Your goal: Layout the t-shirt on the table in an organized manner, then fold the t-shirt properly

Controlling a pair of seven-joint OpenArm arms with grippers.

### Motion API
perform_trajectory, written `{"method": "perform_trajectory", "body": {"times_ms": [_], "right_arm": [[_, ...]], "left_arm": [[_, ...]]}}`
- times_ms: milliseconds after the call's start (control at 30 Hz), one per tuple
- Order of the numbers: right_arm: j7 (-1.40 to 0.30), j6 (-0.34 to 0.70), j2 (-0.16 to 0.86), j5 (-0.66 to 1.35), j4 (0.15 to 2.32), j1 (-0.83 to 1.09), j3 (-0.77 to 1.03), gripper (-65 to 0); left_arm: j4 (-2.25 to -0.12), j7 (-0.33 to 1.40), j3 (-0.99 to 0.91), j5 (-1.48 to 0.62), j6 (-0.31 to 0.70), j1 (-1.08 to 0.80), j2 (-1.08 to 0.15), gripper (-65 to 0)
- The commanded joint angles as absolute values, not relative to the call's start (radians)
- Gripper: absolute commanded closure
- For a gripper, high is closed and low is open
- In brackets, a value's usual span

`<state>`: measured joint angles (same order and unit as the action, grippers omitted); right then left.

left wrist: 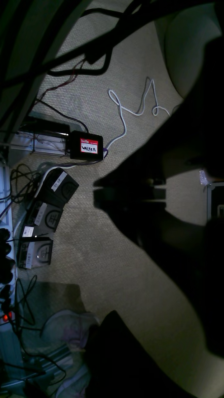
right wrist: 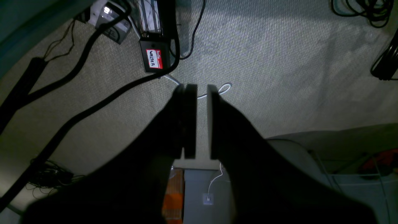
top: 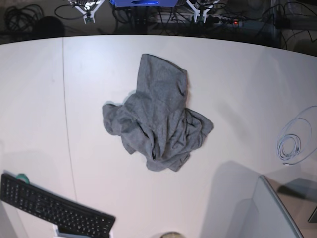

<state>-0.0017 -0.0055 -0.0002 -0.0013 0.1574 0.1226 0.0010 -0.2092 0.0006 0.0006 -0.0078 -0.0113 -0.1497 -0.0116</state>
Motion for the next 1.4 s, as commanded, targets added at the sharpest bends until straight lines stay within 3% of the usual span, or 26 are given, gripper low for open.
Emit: {"method": "perform_trajectory", "body": {"times_ms": [0,233,300,433,533,567,600,667,733,767,833,867,1033,1367], "right_arm": [[-0.005,0.007,0.002,-0.002,0.159,0.128,0.002,-5.0],[-0.005,0.004,0.004,-0.001,0.159,0.128,0.004,-8.1],[-0.005,0.004,0.004,0.001,0.159,0.128,0.004,-21.2],[-0.004,0.004,0.002,0.001,0.159,0.136,0.004,-63.3],[-0.001,0.005,0.002,0.001,0.166,0.147,0.004,-65.0],[-0.001,0.005,0.002,0.001,0.166,0.147,0.002,-62.3],[-0.001,0.005,0.002,-0.001,0.165,0.147,-0.001,-55.1],[-0.002,0.005,0.002,-0.001,0.163,0.147,0.001,-30.5],[-0.002,0.005,0.002,-0.001,0.163,0.145,0.002,-0.5],[-0.004,0.005,0.004,-0.001,0.163,0.145,0.002,0.0],[-0.004,0.005,0.010,-0.001,0.162,0.143,0.002,-8.7],[-0.004,0.005,0.010,-0.001,0.162,0.143,0.002,-9.6],[-0.005,0.005,0.010,-0.001,0.162,0.143,0.001,-0.2],[-0.005,0.002,0.016,0.001,0.160,0.143,0.004,-0.3]], "left_arm": [[-0.209,0.001,-0.001,-0.007,-0.015,-0.156,-0.015,0.0],[-0.209,0.008,-0.001,-0.007,-0.015,-0.156,-0.015,0.0],[-0.209,0.008,-0.001,-0.007,-0.015,-0.156,-0.015,0.0],[-0.209,0.010,-0.001,-0.007,-0.015,-0.156,-0.015,0.0],[-0.209,0.010,-0.001,-0.007,-0.015,-0.156,-0.015,0.0],[-0.209,0.010,-0.001,-0.007,-0.015,-0.156,-0.015,0.0],[-0.209,0.010,-0.001,-0.007,-0.015,-0.156,-0.015,0.0],[-0.209,0.010,-0.001,-0.007,-0.015,-0.156,-0.015,0.0],[-0.209,0.007,-0.001,-0.007,-0.015,-0.156,-0.015,0.0],[-0.209,0.007,-0.001,-0.007,-0.015,-0.156,-0.015,0.0],[-0.209,0.005,-0.001,-0.007,-0.015,-0.156,-0.015,0.0],[-0.209,0.005,-0.001,-0.007,-0.015,-0.156,-0.015,0.0],[-0.209,0.004,-0.001,-0.007,-0.015,-0.156,-0.015,0.0],[-0.209,0.002,0.001,-0.007,-0.015,-0.156,-0.015,0.0]]}}
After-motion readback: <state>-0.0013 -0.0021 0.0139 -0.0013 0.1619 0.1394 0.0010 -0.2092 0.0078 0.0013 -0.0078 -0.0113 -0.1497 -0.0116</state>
